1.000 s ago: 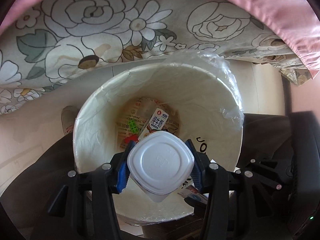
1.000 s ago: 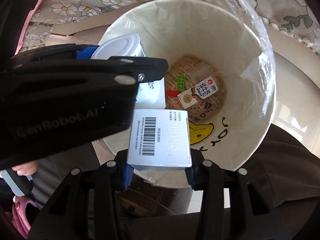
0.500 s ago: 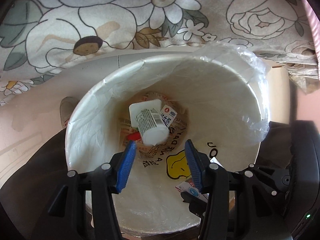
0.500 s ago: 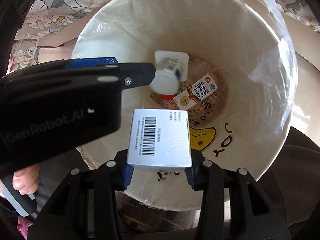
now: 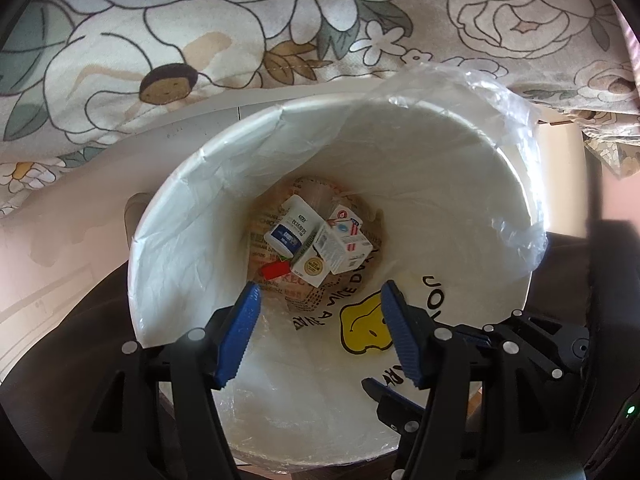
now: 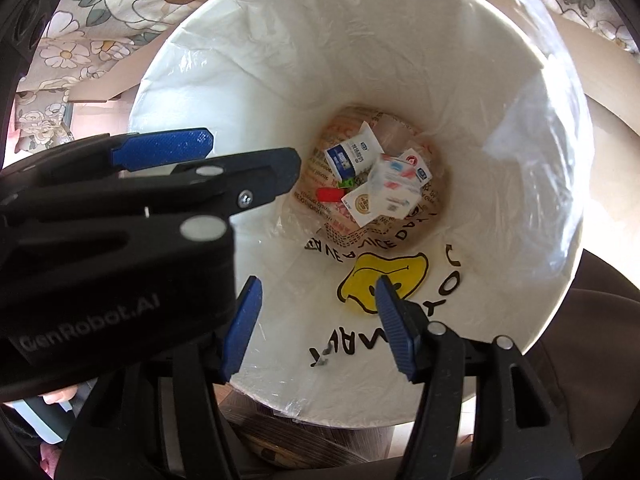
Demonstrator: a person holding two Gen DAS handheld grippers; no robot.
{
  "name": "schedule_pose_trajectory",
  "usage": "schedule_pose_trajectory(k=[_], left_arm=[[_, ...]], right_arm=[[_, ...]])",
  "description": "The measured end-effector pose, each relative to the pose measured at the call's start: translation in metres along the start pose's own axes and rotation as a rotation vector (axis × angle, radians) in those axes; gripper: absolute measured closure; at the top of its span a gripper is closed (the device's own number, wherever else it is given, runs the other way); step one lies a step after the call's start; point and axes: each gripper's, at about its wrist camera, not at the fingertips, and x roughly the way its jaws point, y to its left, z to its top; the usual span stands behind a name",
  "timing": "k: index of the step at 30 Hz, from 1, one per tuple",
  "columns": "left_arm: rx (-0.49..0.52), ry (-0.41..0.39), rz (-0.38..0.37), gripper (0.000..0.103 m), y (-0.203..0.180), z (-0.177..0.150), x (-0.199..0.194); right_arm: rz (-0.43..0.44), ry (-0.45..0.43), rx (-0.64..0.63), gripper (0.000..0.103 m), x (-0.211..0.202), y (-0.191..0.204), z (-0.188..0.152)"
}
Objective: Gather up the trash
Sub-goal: 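Open left tool to drop the yogurt cup while right tool drops the box, then move both open tools back over the bed toward the foam tube and cube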
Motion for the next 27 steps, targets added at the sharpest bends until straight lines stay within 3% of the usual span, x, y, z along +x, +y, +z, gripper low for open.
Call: schedule_pose_trajectory(k=[6,9,15,20,27], left_arm=[[-0.007,-0.016,0.006,0.038,0.0,-0.004,-0.008],[0.005,-0.076,0.002,0.038,-0.003,-0.008,-0.028],[0.107,-0.185,0.07,0.038,-0.015,-0.027,-0.077],[0.187,-0.28,0.06,0.038,-0.029,-0.04,-0.139],[0.242,-0.473,0.075,0.036,-0.044,-0.037,-0.258]], right_arm=[[-0.018,0.001,-0.015,0.043,-0.003,0.006,-0.001],[-0.017,-0.018,-0.041,0.043,-0.015,0.011,-0.004],[-0.08,-0.082,-0.14,0.043,-0.058,0.018,-0.019],[-0.148,-0.2,-0.201,0.043,-0.118,0.015,-0.036],[-0.211,-0.392,-0.265,0.043,-0.219,0.011,-0.057]])
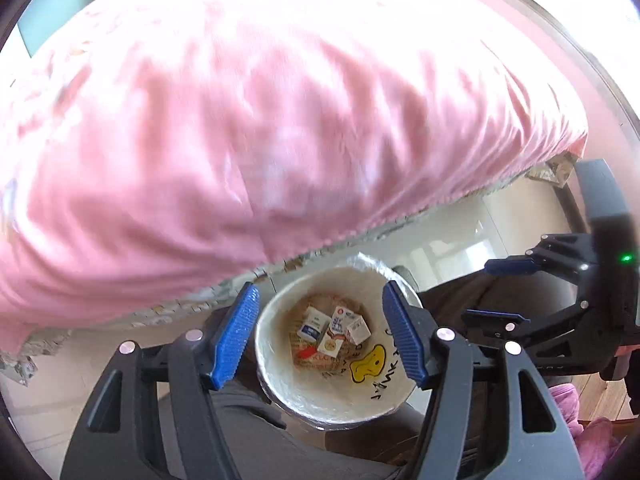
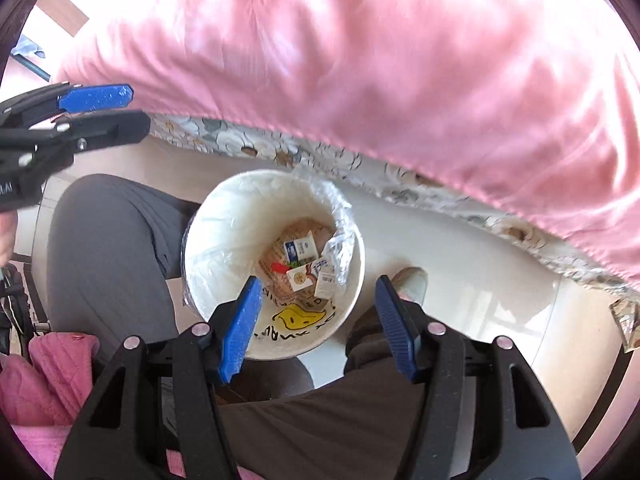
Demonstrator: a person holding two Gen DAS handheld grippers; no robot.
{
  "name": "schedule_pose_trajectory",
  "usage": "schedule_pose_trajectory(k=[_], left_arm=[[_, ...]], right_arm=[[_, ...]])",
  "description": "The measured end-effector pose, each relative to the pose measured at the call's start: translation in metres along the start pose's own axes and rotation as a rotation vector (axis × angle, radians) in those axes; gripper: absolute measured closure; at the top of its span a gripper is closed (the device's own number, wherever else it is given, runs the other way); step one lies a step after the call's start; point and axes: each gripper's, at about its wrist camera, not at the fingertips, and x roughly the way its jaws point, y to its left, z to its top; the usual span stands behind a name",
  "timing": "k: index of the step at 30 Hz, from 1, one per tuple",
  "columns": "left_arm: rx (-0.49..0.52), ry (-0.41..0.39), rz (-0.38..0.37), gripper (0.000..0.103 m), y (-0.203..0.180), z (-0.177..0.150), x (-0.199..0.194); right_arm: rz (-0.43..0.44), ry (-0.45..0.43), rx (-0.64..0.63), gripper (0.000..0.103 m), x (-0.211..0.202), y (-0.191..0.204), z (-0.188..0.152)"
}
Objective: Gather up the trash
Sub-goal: 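Move both open tools back over the bed toward the foam tube and cube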
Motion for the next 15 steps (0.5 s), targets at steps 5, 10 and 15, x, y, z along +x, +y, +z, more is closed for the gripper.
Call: schedule_pose_trajectory(k=[5,10,15], left_arm=[[0.037,-0.119,0.056,0.026,0.002,0.047,-0.065],[0.103,-0.215,0.121,0.018,-0.003,0.081,-0.106],[0.136,-0.253,0.144,0.014,-0.007,0.111,-0.125]], right_arm=[[-0.074,-0.147,-0.066,0.044,-0.078,-0.01,0.02],[-0.108,-0.257,-0.105,0.04,-0.139,-0.015,0.039],[-0.078,-0.371,-0.094,0.037,-0.173,-0.022,0.056]])
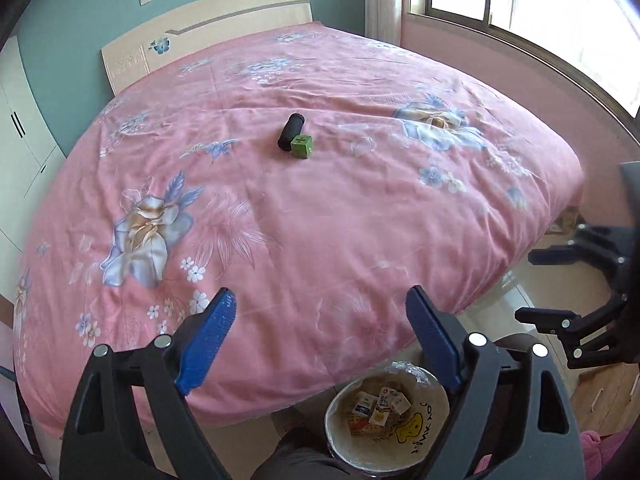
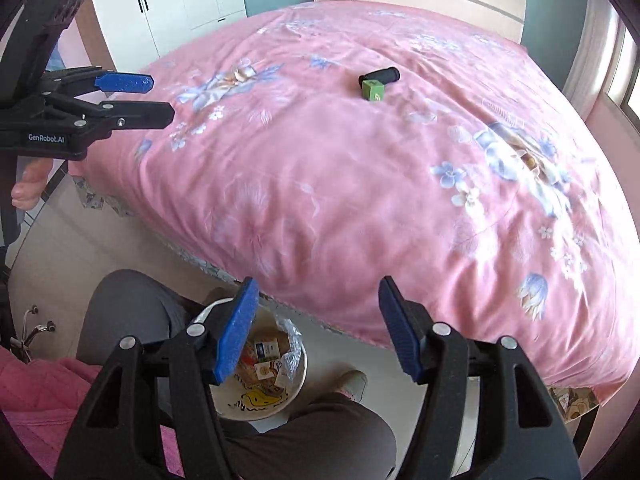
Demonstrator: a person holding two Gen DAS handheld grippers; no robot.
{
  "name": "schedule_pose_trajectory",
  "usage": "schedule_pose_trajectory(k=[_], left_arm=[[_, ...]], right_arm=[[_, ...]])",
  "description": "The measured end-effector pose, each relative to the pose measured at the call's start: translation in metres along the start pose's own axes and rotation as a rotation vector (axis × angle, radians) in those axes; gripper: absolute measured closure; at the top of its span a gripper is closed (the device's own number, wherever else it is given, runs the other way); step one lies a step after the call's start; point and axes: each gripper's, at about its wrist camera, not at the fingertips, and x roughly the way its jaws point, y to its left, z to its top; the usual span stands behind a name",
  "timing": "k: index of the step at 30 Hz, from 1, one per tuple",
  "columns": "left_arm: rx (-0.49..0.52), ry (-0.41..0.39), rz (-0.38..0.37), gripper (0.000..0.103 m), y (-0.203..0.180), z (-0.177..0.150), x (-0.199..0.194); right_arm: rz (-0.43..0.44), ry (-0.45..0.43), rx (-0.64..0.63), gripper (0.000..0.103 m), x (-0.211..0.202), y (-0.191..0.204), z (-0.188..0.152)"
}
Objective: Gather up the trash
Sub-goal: 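Move both open tools back over the bed toward the foam tube and cube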
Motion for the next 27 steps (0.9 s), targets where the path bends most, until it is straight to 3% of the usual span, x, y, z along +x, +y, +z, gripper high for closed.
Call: schedule_pose_trajectory(k=[4,8,17,22,27], left_arm=[[0.024,-0.01,0.037,0.014,0.004,0.027,0.005],[-0.018,0.007,0.018,0.013,0.015,0.058,0.02],[-0.059,0.042,0.083,0.012,0.043,0.13,0.073],[-0.112,0.101,0.003,0.012,0.055,0.165,0.122],[-0.129,0.154,-0.017,0.012,0.055,0.19,0.176]], right_arm=[[-0.01,-0.085,-0.013,0.034,-0.011,-0.003,0.025],[-0.029,-0.14,-0.047,0.032,-0.016,-0.003,0.05],[-0.009,-0.207,-0.09,0.029,0.004,-0.021,0.102],[0.027,-0.208,-0.081,0.029,0.035,-0.036,0.13],[0.044,-0.187,-0.08,0.029,0.071,-0.052,0.156]])
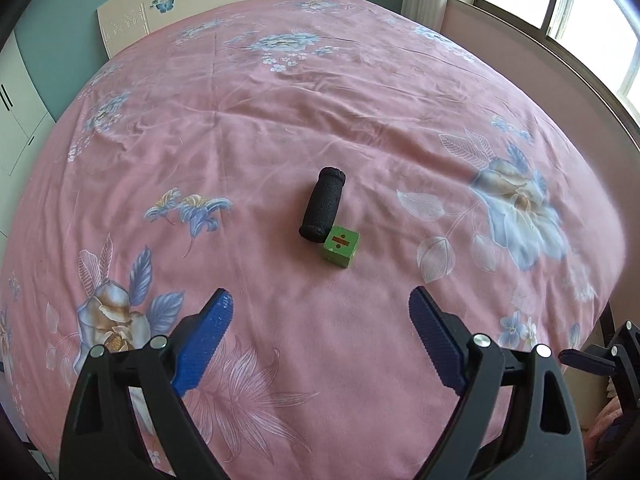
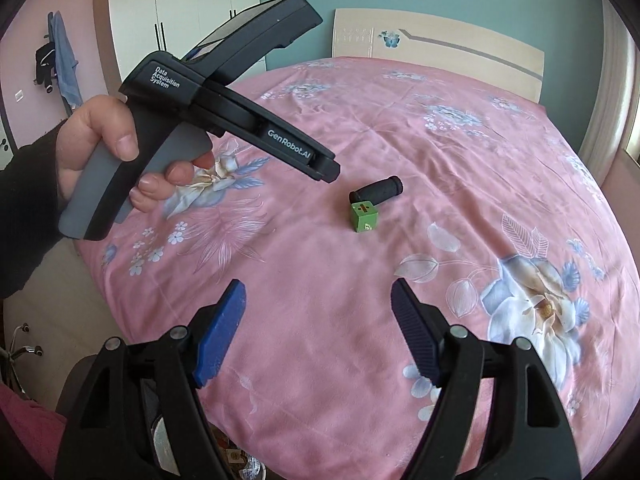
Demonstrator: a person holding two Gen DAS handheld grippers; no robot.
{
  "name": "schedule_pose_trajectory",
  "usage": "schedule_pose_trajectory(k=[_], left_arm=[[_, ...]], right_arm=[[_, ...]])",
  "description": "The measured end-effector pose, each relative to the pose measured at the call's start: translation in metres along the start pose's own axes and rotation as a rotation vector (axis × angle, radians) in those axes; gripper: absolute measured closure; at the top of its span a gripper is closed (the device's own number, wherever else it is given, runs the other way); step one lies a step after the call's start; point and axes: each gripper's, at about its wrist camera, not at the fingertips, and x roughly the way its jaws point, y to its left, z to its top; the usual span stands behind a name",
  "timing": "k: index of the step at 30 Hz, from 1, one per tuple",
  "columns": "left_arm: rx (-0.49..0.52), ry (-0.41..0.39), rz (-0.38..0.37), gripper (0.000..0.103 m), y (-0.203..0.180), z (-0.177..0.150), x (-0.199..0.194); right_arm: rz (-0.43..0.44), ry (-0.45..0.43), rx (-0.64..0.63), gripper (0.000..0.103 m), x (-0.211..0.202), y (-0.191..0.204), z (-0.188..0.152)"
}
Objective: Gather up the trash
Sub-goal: 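Move both open tools back over the bed toward the foam tube and cube, then grasp the black foam tube with left tool while right tool grasps the green cube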
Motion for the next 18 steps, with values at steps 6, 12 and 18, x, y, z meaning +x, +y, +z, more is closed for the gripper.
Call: schedule_pose_trajectory(k=[6,12,18], left_arm=[[-0.024,0.029,0.007,0.012,0.0,0.034,0.05],[-0.05,0.087,-0.008,0.012,0.008,0.058,0.101],[-0.024,0.115,-0.015,0.012,0.007,0.069,0.135]], right_arm=[[0.008,0.022,-0.004,0.029,0.045,-0.021,0.016],[0.009,0.047,-0.037,0.029,0.091,-0.03,0.029],[0.003,0.082,-0.077,0.029,0.135,-0.036,0.043]])
